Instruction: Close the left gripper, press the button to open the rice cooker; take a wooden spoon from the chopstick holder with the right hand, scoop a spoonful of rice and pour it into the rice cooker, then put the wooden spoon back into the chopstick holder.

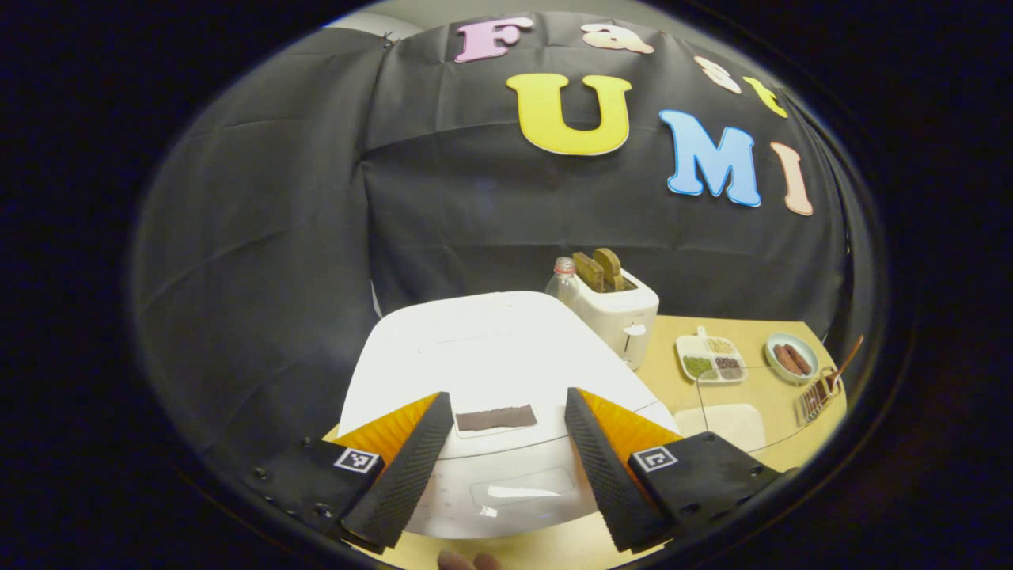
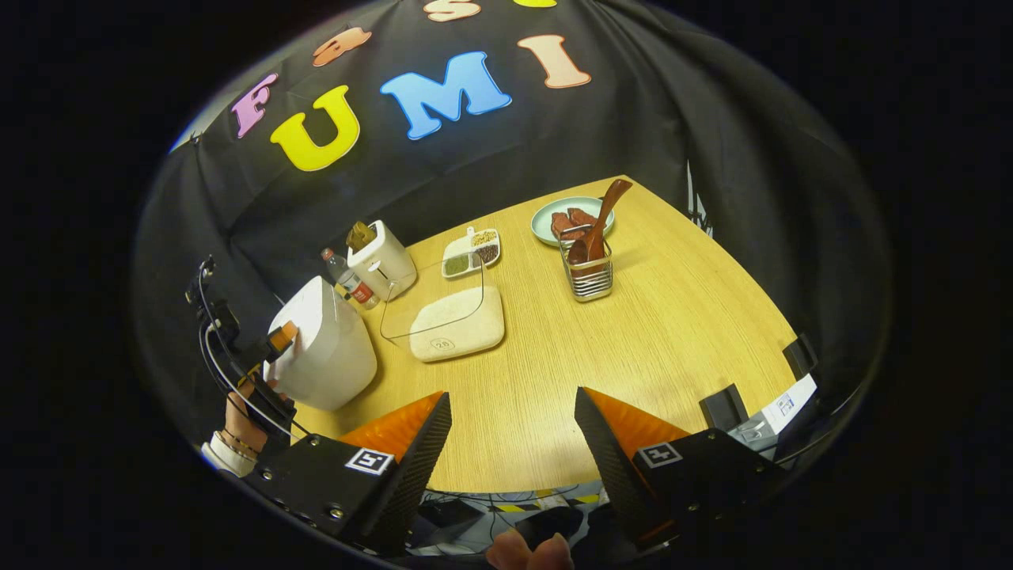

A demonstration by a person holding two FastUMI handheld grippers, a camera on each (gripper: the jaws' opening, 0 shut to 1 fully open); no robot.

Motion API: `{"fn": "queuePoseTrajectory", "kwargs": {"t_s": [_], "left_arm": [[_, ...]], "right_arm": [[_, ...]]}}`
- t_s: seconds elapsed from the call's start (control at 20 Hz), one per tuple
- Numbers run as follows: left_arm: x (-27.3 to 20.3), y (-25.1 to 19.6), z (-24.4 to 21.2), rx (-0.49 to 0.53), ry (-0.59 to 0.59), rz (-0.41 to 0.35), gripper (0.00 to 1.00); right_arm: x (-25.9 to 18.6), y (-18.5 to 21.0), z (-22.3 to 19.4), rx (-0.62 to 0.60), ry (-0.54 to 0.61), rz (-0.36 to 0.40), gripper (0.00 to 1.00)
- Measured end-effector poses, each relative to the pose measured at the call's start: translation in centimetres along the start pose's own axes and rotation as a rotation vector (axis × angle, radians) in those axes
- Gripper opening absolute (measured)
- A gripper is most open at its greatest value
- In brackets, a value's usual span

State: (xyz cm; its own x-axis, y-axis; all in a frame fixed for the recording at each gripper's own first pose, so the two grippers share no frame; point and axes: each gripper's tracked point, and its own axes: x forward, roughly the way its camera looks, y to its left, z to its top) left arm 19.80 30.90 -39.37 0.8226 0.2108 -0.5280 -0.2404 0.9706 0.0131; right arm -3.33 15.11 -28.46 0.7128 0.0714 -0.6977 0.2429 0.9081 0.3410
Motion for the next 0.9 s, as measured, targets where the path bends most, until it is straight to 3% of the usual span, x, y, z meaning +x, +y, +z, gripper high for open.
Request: {"fn": "queuePoseTrajectory", "kwargs": {"t_s": [0.35,0.5,0.9], "left_arm": [[-7.5,-2.4,2.2,-0.031,-0.086,-0.041,0.99],[-12.9,-4.6,3.2,-0.104,-0.104,-0.089,1.0],[-28.1,-10.2,8.0,-0.162,-0.222,-0.185,0.98]], "right_arm": [[0.0,-0.4,3.0,-0.038,-0.044,0.034,0.96],[-0.9,-1.0,4.7,-0.085,-0.077,0.055,0.96],[-5.3,-3.0,11.6,-0.198,-0.28,0.074,0.96]]}}
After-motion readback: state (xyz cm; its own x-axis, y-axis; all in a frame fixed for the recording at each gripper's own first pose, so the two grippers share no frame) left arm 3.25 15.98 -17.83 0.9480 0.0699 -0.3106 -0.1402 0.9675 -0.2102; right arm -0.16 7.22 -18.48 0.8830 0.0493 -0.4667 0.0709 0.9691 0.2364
